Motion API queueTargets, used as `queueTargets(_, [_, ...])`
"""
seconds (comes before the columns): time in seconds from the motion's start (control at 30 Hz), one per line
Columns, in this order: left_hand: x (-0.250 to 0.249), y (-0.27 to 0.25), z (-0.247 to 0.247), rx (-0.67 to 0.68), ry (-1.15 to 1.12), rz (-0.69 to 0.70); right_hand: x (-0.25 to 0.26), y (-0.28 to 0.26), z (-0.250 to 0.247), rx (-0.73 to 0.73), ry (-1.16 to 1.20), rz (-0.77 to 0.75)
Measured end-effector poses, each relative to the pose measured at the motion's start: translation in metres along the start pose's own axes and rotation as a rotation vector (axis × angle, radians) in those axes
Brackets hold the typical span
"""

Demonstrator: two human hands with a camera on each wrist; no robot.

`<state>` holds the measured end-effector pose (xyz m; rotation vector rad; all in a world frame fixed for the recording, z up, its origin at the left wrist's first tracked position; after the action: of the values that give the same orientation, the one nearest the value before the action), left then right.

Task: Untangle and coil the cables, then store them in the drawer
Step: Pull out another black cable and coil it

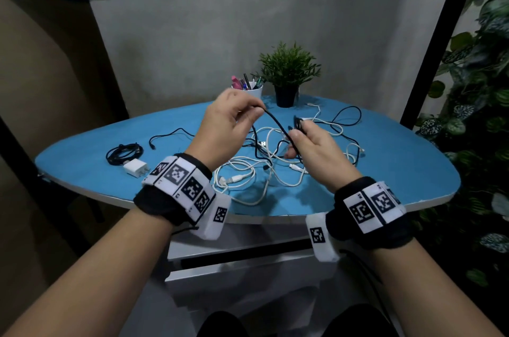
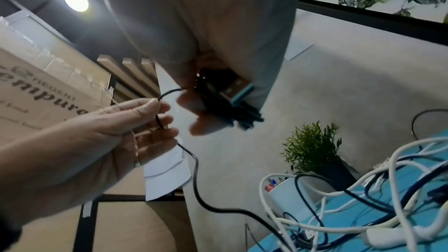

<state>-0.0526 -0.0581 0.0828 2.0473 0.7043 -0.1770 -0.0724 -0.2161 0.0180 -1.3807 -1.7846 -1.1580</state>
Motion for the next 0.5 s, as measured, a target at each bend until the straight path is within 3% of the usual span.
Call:
queueTargets(0.17, [0.017, -0.003, 0.003, -0.032, -0.166, -0.21, 0.015, -0.008, 0.004, 0.051, 0.301, -0.11])
queueTargets(0.3, [0.017, -0.011, 0.028, 0.18, -0.411, -0.344, 0.024, -0.006, 0.002, 0.032, 0.687, -0.164])
queueTargets(0.4, [-0.003, -0.018, 0.041, 0.343, -0.459, -0.291, 0.025, -0.005, 0.002, 0.0, 0.825, -0.143])
queueTargets(0.5, [-0.015, -0.019, 0.048, 0.352, -0.542, -0.252, 0.023, -0.005, 0.003, -0.008, 0.852, -0.132])
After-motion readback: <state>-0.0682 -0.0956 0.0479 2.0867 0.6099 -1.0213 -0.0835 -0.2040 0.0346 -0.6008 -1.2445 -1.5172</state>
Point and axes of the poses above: each hand's wrist, its own y-axis towards the middle knuckle, its own z-axis out of the palm, x = y × z, the point moved 8 cm from there along y, towards the middle knuckle, and after that the axes turned 9 degrees about x, right-handed, at the moved point
